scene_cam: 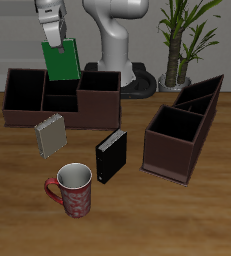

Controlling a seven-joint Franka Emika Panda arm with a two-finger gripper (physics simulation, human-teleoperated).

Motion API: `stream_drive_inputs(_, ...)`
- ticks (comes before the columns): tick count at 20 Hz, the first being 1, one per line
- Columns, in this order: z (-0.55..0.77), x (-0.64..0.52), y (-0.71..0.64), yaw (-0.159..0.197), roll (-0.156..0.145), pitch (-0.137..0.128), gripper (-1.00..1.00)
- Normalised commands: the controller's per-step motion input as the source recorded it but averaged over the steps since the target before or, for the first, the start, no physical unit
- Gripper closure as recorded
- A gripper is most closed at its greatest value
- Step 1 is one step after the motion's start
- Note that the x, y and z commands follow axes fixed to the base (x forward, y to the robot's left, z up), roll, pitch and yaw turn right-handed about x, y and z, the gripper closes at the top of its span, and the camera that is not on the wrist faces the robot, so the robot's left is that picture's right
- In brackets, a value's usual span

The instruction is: Place the green book into the back desk caddy's back compartment

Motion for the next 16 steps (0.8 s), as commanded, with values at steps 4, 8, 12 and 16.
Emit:
stream_drive_inputs(4, 0.00, -0.22, 0.04, -0.010, -0.010, 0.018, 1.00)
stream_drive_inputs(8, 0.05, -0.32, 0.12, 0.002, 0.009, -0.014, 1.00)
stream_drive_inputs(12, -0.01, -0.10, 0.02, 0.022, -0.014, 0.013, 1.00)
stream_drive_inputs(16, 0.01, -0.06, -0.20, 0.023, -0.014, -0.008, 1.00)
